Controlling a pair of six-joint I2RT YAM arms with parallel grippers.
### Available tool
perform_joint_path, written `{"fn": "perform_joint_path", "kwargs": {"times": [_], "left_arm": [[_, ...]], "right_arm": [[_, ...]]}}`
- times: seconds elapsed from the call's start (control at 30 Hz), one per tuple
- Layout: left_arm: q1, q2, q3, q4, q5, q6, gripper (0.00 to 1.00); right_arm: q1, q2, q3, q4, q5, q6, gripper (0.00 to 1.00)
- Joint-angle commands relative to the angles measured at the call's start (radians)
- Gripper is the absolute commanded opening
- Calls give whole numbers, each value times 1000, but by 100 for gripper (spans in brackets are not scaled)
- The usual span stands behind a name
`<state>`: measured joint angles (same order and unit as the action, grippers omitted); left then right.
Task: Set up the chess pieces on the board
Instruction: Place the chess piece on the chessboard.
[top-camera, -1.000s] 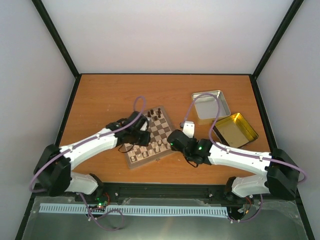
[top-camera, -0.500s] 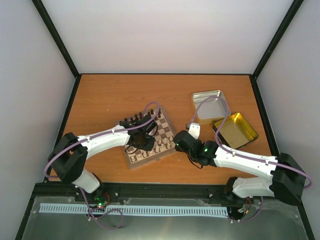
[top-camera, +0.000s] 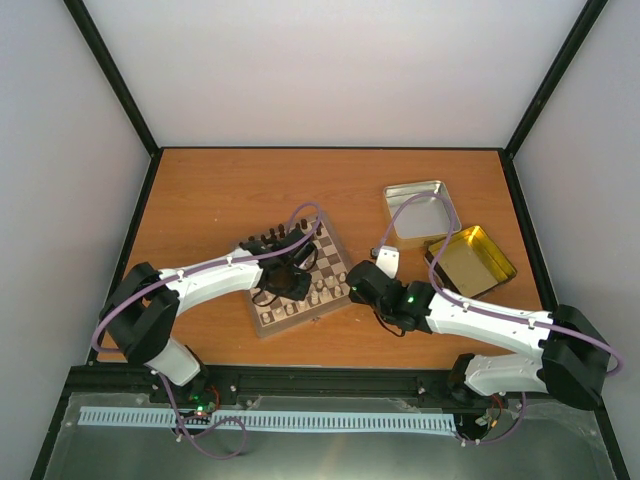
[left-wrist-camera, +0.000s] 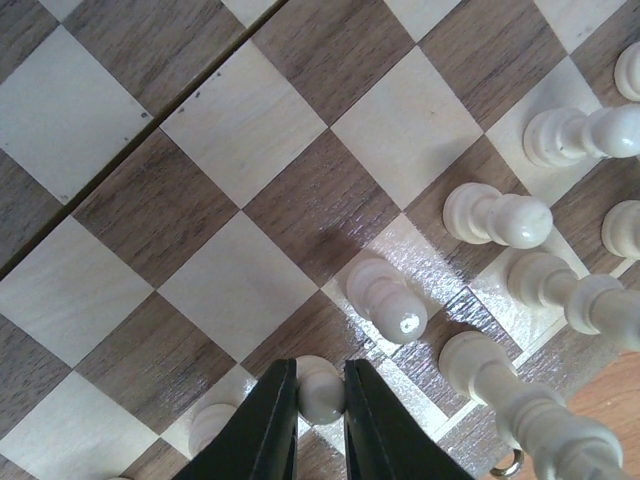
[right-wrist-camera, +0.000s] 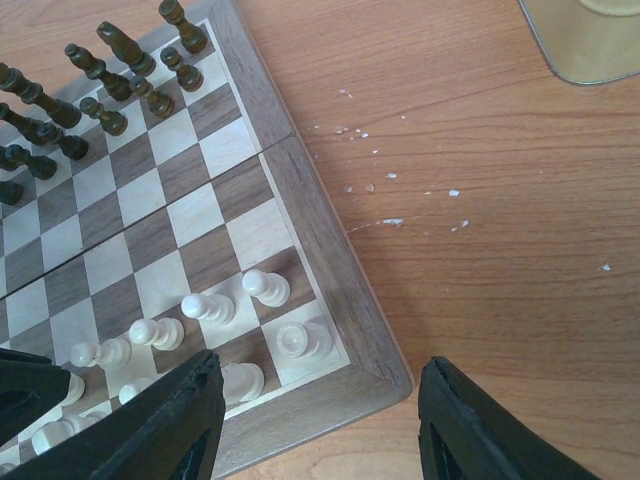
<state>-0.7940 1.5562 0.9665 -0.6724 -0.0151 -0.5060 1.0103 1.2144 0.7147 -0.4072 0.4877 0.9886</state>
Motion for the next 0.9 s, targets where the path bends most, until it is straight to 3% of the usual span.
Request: {"fn": "perform_joint_path", "kwargs": {"times": [0.0,0.87], "left_arm": [[-8,7,26,28,-13,15,13],[-6,-69,39,1,-58,6,20]], "right_arm": [[-7,13,-11,17,16,12,54],[-7,18,-8,26,3,6,54]]}}
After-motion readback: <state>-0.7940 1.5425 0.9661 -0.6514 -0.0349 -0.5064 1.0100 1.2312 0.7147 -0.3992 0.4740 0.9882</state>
